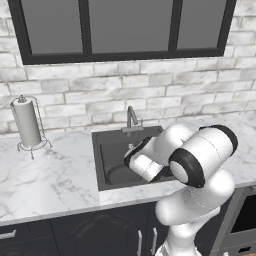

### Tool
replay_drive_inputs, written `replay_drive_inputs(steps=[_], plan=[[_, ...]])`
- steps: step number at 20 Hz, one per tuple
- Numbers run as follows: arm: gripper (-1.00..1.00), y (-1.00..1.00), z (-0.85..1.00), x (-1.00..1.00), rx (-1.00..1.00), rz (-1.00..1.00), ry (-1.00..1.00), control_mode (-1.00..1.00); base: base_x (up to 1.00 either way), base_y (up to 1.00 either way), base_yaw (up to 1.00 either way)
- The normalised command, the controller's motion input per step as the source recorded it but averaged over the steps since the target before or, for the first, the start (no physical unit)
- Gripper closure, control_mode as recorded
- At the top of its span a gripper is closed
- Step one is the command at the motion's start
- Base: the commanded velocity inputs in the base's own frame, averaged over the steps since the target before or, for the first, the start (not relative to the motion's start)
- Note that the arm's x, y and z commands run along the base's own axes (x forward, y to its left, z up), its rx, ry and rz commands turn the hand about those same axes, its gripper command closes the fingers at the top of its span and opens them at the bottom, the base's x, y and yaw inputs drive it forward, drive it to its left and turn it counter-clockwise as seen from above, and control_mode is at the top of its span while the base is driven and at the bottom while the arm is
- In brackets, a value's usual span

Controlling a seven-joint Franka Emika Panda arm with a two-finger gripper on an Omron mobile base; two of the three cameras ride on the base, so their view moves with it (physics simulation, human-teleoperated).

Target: Pick the pan and sponge and place them into the sink. Then turn on the water.

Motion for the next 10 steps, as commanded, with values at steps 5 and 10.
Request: replay_drive_inputs(steps=[5,10], plan=[[-1.0,-0.09,0.58,0.0,0.04,-0.01,-0.03,-1.0,0.0,0.0,0.0],[-1.0,-0.17,0.55,0.0,0.05,0.0,-0.03,-1.0,0.0,0.0,0.0]])
